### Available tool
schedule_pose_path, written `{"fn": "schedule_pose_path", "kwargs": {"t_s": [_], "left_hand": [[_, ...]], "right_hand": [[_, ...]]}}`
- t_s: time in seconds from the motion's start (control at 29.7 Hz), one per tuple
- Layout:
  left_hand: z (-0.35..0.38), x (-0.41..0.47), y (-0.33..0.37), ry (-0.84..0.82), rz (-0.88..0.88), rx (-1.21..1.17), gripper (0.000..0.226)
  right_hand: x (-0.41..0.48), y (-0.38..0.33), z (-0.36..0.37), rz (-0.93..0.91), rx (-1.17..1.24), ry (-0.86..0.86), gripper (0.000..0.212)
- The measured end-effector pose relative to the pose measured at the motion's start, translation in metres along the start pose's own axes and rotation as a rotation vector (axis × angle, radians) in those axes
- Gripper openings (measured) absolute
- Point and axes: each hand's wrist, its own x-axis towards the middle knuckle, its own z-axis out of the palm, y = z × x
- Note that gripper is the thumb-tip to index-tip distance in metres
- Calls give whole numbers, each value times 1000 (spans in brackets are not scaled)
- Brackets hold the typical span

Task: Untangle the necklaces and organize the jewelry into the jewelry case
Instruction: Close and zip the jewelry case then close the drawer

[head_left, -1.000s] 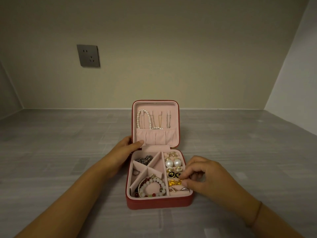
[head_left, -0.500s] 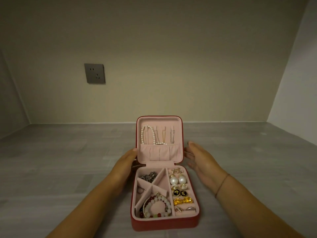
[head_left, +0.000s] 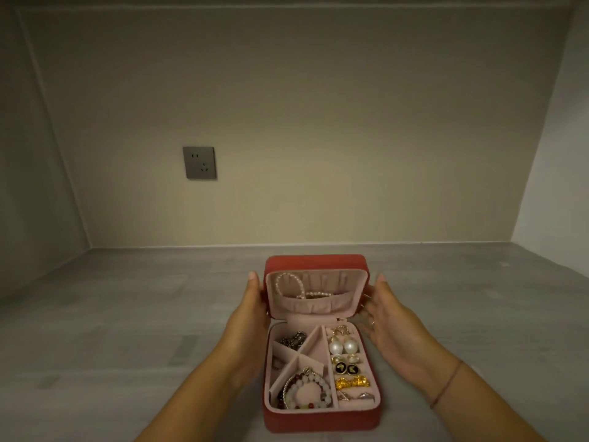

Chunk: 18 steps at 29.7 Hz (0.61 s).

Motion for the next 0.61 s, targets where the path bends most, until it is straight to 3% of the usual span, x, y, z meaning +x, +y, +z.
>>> {"fn": "schedule_pose_path", "kwargs": {"t_s": [0.2,0.3,0.37,0.51,0.61], "left_hand": [[14,-29,-5,37,-54,157,44],[9,-25,-18,117,-84,263,42],[7,-28,-22,127,-114,194,41],[-27,-16,-26,170,-159,176,33],[-41,-3,-16,45,-179,327,48]], "right_hand": [[-41,23,4,-8,-175,-2,47],[-49,34,7,-76,-331,26,60],[-50,36,6,-83,-395,12,60],[-51,42,6,-57,-295,30,62],[-51,50,6,-93,-248,66,57]]}}
